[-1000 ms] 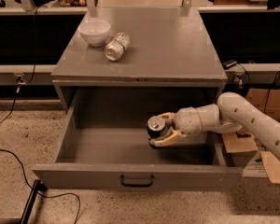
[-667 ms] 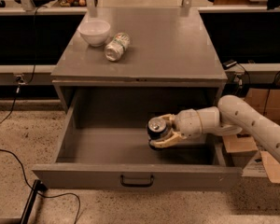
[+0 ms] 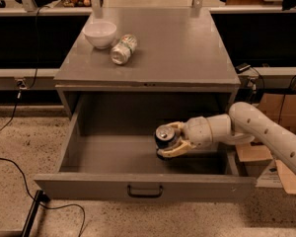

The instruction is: Place pepsi can into top drawer

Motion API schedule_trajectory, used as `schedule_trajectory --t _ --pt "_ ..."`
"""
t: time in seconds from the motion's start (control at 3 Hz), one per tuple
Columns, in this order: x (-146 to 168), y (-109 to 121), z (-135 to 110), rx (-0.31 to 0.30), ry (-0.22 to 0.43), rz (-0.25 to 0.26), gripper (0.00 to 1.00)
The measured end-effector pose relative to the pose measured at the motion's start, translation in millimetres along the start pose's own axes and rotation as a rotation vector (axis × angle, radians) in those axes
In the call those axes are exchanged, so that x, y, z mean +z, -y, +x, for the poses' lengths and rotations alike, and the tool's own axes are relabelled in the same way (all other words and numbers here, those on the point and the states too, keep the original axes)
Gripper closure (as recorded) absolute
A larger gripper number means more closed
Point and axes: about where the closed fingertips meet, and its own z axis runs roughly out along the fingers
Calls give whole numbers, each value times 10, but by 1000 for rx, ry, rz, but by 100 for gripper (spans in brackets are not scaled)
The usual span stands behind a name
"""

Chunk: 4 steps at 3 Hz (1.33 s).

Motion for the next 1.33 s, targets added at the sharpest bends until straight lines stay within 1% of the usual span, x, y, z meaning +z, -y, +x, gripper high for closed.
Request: schedule_trajectory --t 1.0,1.33 --pt "71 -5 -12 -1 5 -13 13" --pt "92 -6 -15 -1 7 -17 0"
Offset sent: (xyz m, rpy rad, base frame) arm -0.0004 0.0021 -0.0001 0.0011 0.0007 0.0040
